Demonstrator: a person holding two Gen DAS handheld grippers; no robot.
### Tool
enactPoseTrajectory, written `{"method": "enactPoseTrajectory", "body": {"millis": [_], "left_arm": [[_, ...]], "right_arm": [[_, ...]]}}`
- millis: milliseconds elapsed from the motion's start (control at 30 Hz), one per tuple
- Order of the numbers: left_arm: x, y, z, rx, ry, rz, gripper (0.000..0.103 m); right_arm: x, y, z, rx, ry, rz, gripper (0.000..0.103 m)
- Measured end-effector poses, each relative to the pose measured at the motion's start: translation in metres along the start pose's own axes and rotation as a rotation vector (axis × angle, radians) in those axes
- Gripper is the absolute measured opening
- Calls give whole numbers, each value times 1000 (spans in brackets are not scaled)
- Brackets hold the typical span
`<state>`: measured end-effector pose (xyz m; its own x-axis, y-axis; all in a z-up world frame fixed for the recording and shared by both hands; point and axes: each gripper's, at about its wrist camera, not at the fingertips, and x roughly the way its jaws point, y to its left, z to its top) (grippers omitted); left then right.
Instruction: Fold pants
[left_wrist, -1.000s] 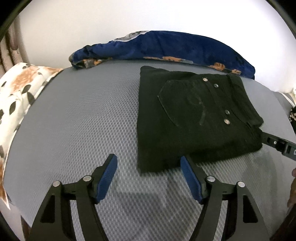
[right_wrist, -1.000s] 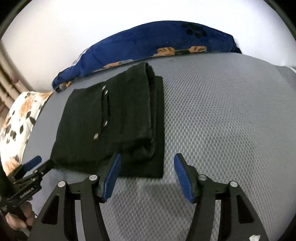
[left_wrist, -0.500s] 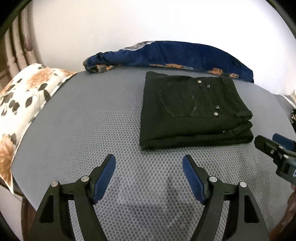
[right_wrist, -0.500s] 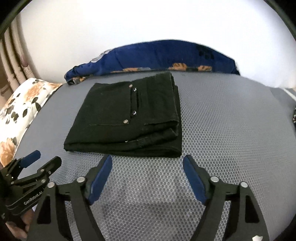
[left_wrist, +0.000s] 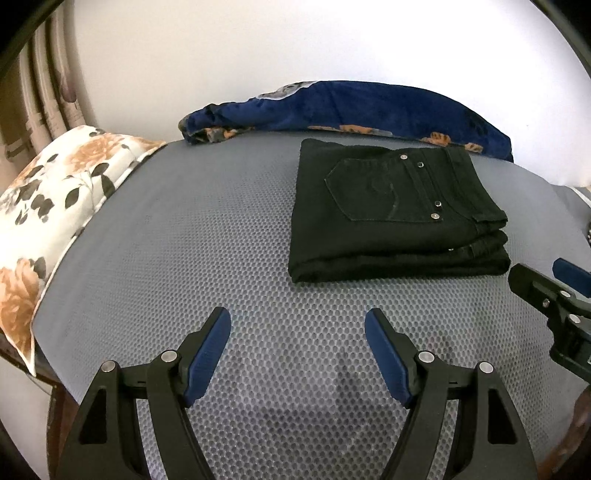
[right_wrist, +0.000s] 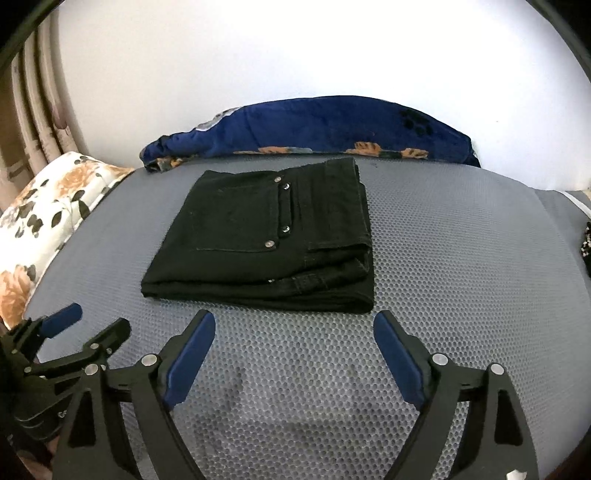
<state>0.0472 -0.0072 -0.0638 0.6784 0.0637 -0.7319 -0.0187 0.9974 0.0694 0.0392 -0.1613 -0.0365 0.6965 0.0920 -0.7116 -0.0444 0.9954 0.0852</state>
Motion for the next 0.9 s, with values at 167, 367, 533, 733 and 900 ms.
{"method": "enactPoseTrajectory", "body": {"millis": [167,367,533,733,900], "left_arm": [[-3,0,-2,2,-4,8,75],[-4,1,-5,3,-7,14,75],[-6,-2,-7,11,-9,16,75],[-6,-4,-6,24,-17,21,75],[-6,-5,-6,29,-20,26,75]], "right_arm": [[1,-4,-4,11,4,-10,87],[2,1,-6,-8,5,-12,88],[3,7,-9,-27,7,-9,90],[3,7,-10,-19,11,-10,90],[3,6,-10,-15,10,-11,90]]}}
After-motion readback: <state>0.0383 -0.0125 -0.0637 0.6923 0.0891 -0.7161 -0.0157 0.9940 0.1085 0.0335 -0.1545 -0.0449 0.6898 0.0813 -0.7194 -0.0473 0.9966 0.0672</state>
